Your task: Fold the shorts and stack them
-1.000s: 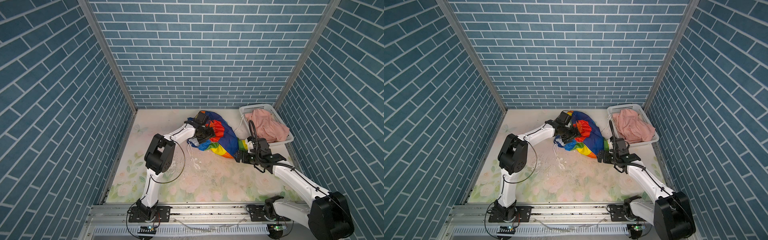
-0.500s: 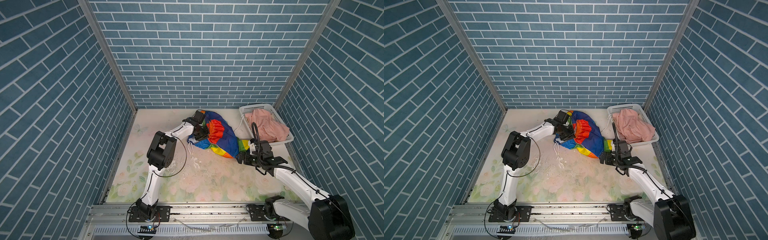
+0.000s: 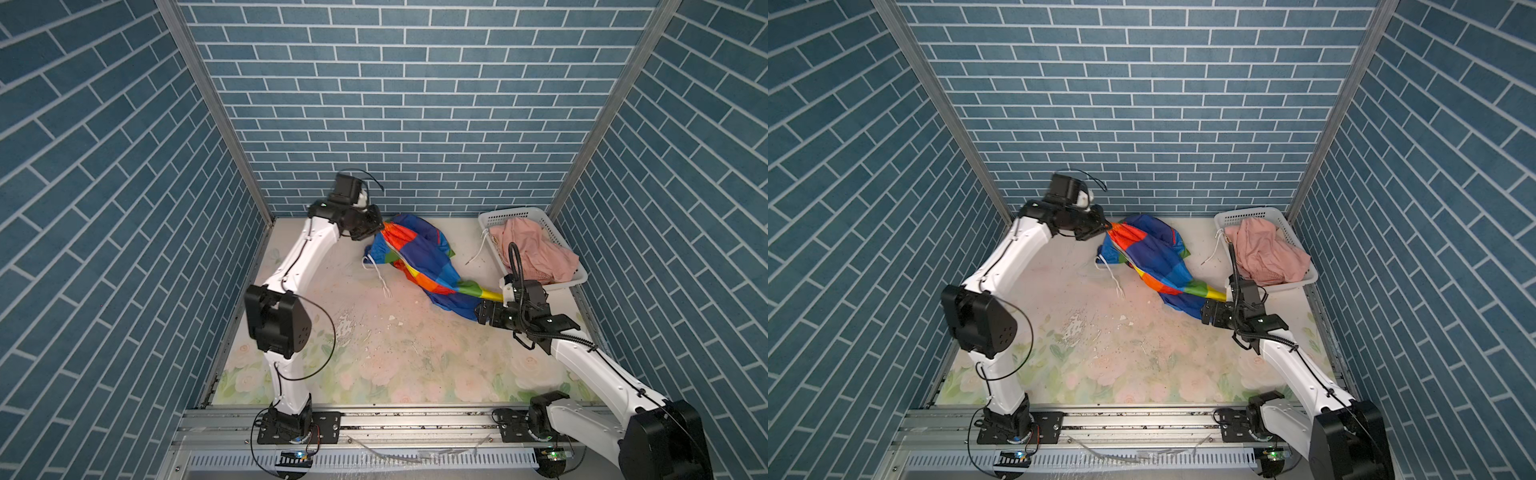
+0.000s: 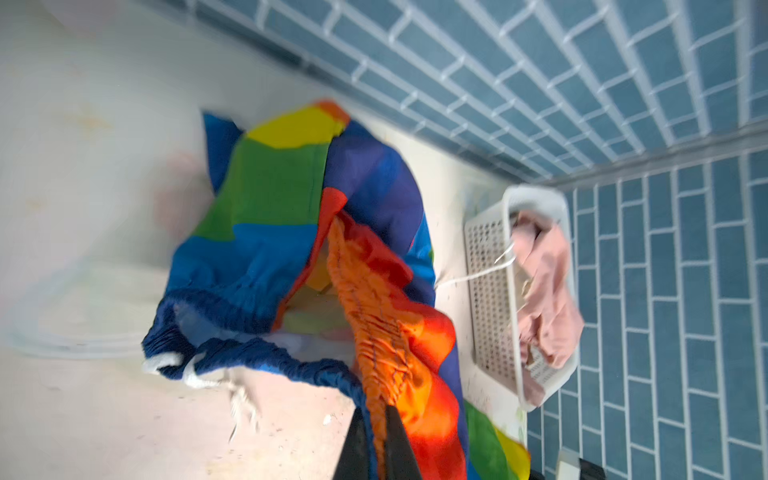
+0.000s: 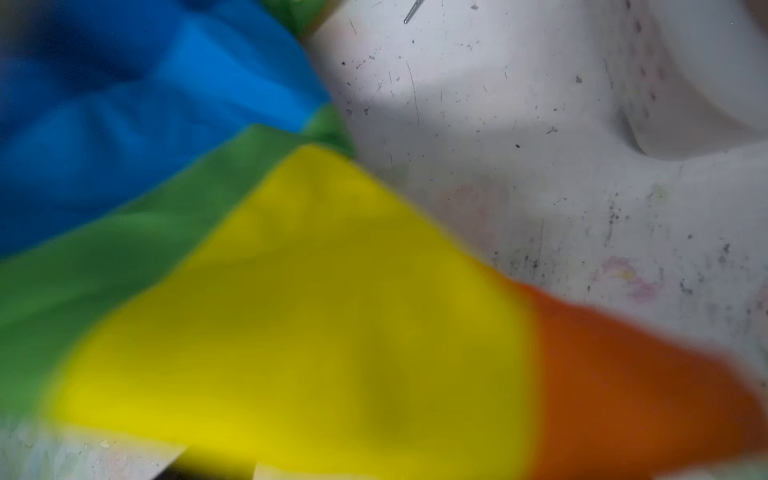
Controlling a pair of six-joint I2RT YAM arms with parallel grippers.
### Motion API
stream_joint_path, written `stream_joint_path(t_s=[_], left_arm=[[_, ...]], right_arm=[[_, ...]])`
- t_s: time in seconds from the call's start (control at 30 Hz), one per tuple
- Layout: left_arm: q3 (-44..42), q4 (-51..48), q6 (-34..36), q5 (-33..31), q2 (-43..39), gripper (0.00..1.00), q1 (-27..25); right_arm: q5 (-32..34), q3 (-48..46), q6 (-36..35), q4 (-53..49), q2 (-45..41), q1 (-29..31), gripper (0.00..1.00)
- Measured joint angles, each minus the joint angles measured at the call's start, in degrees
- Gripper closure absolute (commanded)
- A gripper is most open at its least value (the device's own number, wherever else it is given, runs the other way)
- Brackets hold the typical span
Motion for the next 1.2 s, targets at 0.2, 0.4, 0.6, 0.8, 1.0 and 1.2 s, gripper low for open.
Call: stream_joint_path(t_s=[0.2, 0.4, 0.6, 0.8, 1.0, 1.2], left_arm=[[-8.96, -0.90, 1.49, -0.37, -10.29, 1.00, 6.01], [-11.98, -1.55, 1.66, 0.09, -8.31, 1.00, 6.40], [-12.02, -0.90, 1.18, 1.53, -8.04, 1.00, 7.39], [-12.90, 0.96, -0.04, 3.45, -8.04, 1.00, 10.12], [-13.75, 2.19, -1.22, 5.49, -8.07, 1.00, 12.04], [-13.49, 2.56, -1.64, 7.91, -8.22, 1.00, 14.62]], right_arm=[[0.00, 0.42, 7.67, 7.72, 5.35, 0.61, 0.01], [3.56, 0.22, 15.45, 14.27, 8.09, 6.99, 0.01], [6.67, -2.75, 23.93, 22.34, 8.33, 10.54, 0.01], [7.93, -6.93, 29.68, 29.27, 9.84, 11.54, 0.29], [10.38, -2.05, 26.14, 29.16, 12.00, 11.63, 0.84], [11.08, 10.78, 18.91, 27.65, 15.28, 10.95, 1.00]])
